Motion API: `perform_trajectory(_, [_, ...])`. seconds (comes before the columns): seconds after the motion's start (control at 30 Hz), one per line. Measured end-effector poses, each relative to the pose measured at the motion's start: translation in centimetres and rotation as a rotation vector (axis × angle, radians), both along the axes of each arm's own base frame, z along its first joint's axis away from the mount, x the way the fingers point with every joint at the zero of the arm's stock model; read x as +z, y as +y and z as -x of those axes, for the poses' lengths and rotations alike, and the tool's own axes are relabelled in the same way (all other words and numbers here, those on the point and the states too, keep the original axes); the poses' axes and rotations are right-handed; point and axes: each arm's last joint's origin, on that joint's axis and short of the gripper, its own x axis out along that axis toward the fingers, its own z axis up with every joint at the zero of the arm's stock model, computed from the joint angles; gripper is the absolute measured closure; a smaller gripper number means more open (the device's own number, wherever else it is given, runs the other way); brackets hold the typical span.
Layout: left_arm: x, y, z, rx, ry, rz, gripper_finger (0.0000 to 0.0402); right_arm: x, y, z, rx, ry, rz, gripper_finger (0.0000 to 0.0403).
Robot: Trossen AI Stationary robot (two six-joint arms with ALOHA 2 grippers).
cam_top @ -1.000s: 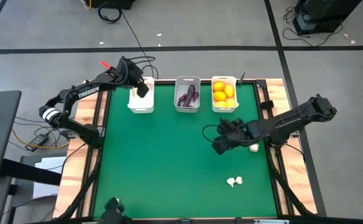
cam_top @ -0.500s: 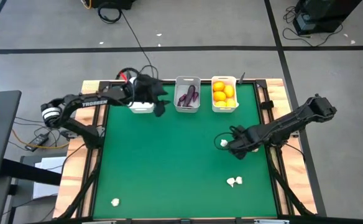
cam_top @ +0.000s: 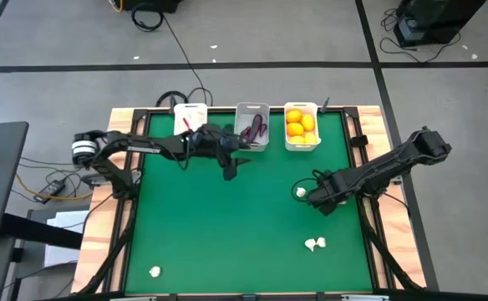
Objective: Sort produce into baskets
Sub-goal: Put the garlic into the left white bin
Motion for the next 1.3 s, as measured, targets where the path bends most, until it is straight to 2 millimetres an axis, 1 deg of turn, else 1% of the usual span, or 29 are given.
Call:
perform_trajectory(0.1, [-0.9, -0.6, -1.0, -0.021, -0.017, 0.005, 0.0174, -1.0, 0.2, -0.1, -0.026, -0.015, 0.007, 0.0095])
perform_trajectory(0.2, [-1.2, -1.1, -1.5, -0.037, -0.034, 0.002, 0.0174, -2.0, 0.2, 0.0, -0.077, 0.002, 0.021, 0.0108])
perform_trajectory(0.27, [-1.3, -1.2, -1.5, -0.039, -0.036, 0.001, 0.0174, -2.6, 0.2, 0.3, -0.1, 0.046, 0.042, 0.0118])
perform_trajectory(0.43, [-1.3, -1.2, -1.6, -0.03, -0.039, 0.015, 0.0174, -3.6, 0.4, -0.2, -0.105, 0.103, 0.066, 0.0151])
perform_trajectory(0.53, [-1.3, -1.3, -1.6, -0.033, -0.037, 0.017, 0.0175, -4.2, 0.5, -0.4, -0.106, 0.139, 0.073, 0.0186])
perform_trajectory(0.63, [-1.3, -1.5, -1.6, -0.034, -0.037, 0.023, 0.0175, -4.6, 0.5, -0.5, -0.104, 0.155, 0.09, 0.0236])
perform_trajectory(0.77, [-1.3, -1.6, -1.6, -0.032, -0.041, 0.04, 0.0175, -4.6, 0.3, -0.7, -0.077, 0.128, 0.146, 0.0301])
perform_trajectory(0.83, [-1.3, -1.7, -1.7, -0.032, -0.042, 0.045, 0.0175, -4.2, 0.3, -1.2, -0.044, 0.082, 0.179, 0.0326])
perform_trajectory(0.9, [-1.3, -1.7, -1.7, -0.032, -0.042, 0.047, 0.0175, -3.7, 0.5, -2.2, 0.062, -0.015, 0.185, 0.0348])
perform_trajectory(1.0, [-1.1, -1.7, -1.7, -0.03, -0.06, 0.043, 0.0175, -2.2, 1.2, -4.8, 0.292, -0.245, 0.213, 0.0377])
perform_trajectory(1.07, [-0.9, -1.7, -1.8, -0.03, -0.076, 0.039, 0.0175, -0.7, 1.7, -6.3, 0.38, -0.39, 0.28, 0.039])
perform_trajectory(1.13, [-0.9, -1.7, -1.8, -0.029, -0.083, 0.04, 0.0175, 0.8, 1.9, -7.2, 0.413, -0.471, 0.331, 0.0395])
perform_trajectory(1.2, [-0.8, -1.7, -1.8, -0.024, -0.089, 0.05, 0.0175, 2.2, 1.7, -7.6, 0.41, -0.497, 0.35, 0.0391])
perform_trajectory(1.3, [-0.9, -1.7, -1.8, -0.022, -0.078, 0.055, 0.0175, 3.5, 1.0, -7.3, 0.38, -0.439, 0.357, 0.0357])
